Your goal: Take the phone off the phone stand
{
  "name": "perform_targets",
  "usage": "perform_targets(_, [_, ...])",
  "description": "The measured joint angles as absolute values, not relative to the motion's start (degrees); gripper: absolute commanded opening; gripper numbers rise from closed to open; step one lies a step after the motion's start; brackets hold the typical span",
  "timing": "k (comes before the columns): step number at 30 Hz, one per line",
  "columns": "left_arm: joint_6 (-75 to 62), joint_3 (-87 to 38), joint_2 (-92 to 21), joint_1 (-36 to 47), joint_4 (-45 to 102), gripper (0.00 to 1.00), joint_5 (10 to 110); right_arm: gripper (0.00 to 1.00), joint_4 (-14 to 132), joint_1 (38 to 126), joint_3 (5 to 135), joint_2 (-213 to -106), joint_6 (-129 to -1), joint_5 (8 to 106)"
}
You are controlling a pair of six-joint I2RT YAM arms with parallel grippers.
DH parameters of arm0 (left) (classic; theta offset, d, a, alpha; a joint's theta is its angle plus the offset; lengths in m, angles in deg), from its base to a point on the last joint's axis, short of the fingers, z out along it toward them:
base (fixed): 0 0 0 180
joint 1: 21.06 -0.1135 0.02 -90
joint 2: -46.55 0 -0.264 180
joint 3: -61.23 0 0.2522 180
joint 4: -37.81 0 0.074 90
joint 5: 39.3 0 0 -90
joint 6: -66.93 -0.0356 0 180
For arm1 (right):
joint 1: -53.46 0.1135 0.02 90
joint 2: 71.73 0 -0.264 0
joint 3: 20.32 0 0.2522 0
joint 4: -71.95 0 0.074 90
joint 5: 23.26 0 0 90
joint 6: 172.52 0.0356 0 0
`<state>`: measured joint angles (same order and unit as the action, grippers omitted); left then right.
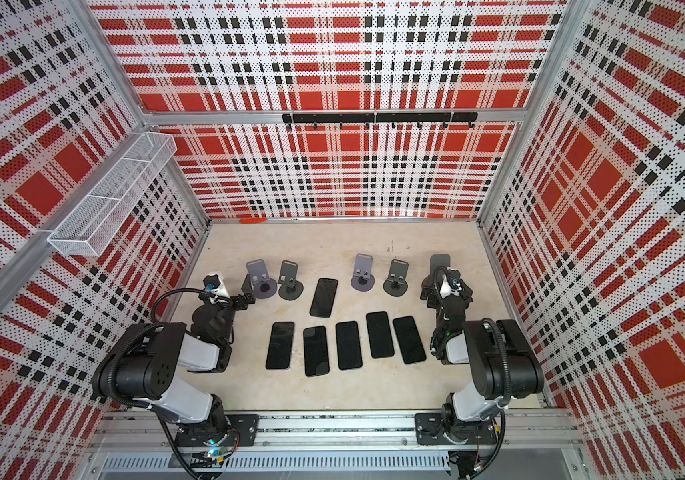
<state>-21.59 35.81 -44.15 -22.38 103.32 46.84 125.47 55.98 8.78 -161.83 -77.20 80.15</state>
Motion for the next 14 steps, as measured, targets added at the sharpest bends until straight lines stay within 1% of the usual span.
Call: perform_targets(14, [-21.59,35.81,-44.15,-22.38,103.32,0.98,46.84,1.0,124.23,56.01,8.84,-161.83,-77.37,79.71])
